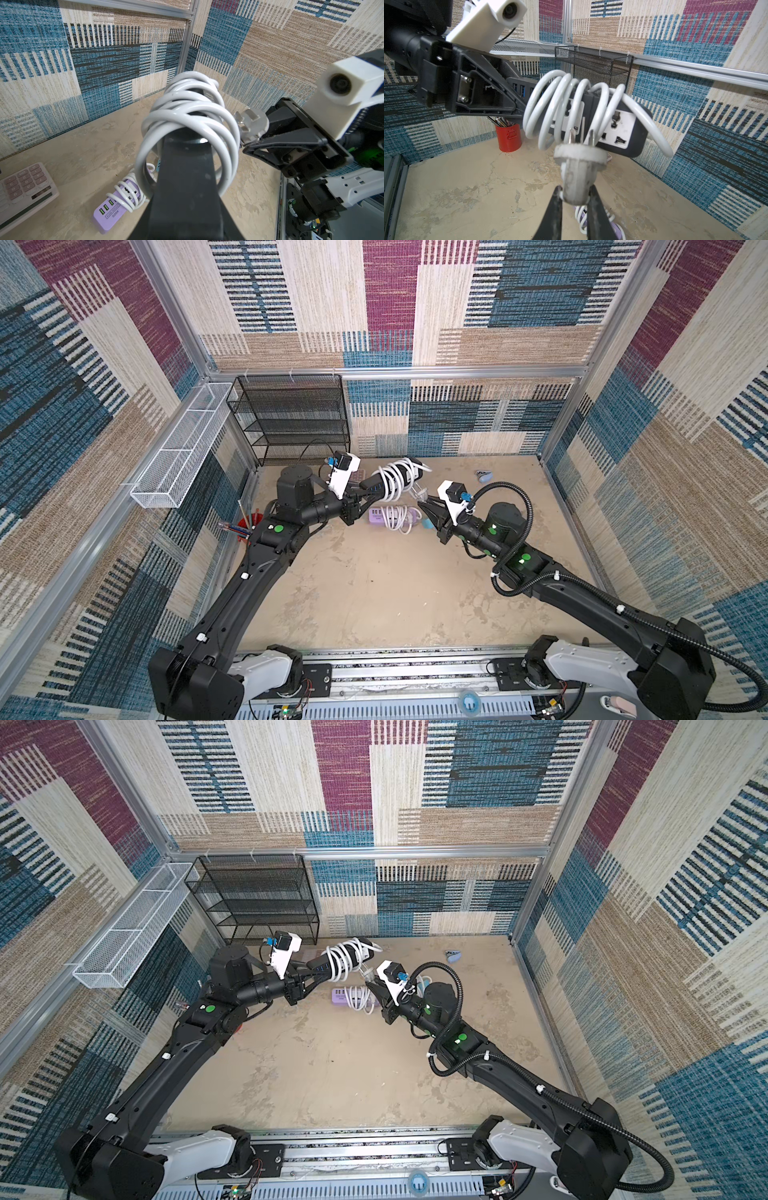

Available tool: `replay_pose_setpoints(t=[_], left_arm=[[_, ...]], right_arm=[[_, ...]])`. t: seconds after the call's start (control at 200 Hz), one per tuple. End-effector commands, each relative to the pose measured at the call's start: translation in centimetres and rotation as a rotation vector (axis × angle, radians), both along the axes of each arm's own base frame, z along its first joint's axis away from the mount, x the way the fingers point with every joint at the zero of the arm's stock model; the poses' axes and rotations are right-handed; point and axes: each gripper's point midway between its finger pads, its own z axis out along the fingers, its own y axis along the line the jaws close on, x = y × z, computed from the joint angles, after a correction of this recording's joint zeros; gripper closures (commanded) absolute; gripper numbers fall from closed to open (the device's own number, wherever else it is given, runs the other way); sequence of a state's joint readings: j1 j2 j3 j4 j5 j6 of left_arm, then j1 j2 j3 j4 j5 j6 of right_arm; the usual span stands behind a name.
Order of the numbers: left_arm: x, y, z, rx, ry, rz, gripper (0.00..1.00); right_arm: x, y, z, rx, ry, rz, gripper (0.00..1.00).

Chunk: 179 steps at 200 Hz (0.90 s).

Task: Unwrap the cord wrapped around the power strip
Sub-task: Remove the plug from the socket, then unwrap the power cord from the power strip.

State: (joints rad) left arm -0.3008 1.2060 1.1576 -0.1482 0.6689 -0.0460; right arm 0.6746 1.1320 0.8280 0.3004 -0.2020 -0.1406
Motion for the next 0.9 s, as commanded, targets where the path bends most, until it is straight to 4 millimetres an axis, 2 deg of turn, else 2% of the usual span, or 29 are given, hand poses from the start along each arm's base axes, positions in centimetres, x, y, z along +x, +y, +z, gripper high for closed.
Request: replay_pose_setpoints(t=[0.0,0.04,0.185,0.255,0.326,0.421,0.511,0.711,0.891], left_arm=[[1.9,1.6,2.5,-0.006,-0.106,0.119,1.00],[1.8,1.5,2.5,-0.005,-0.105,0.114,1.00],[1.5,1.4,2.8,-0.003,-0.111,0.093,1.00],[1.0,1.1,3.1,-0.005,-0.115,0.066,1.00],[0.8,1.0,3.3,-0.002,-0.117,0.050,1.00],[0.5,0.7,3.6,0.005,-0.114,0.028,1.00],[0.2,0.4,4.0,0.006,-0.107,-0.001,1.00],[-0.5,-0.7,4.8,-0.012,-0.071,-0.101,1.00],[-1.0,-1.5,5.8,-0.033,-0.053,-0.172,1.00]], right_arm=[[-1.3,0.4,1.5,0.036,-0.056,0.062,0.69],[-1.4,0.3,1.7,0.043,-0.062,0.060,0.51],[-1.3,-0.8,2.4,0.067,-0.076,0.030,0.00],[-1.1,-2.1,2.9,0.098,-0.065,0.032,0.02],[-0.5,-4.1,3.5,0.142,-0.055,0.022,0.02],[0.6,-6.3,3.6,0.167,-0.041,-0.004,0.02],[1.4,-7.6,3.3,0.187,-0.018,0.012,0.02],[3.0,-8.8,2.2,0.204,0.028,0.108,0.02],[4.1,-8.0,1.2,0.177,0.072,0.205,0.02]])
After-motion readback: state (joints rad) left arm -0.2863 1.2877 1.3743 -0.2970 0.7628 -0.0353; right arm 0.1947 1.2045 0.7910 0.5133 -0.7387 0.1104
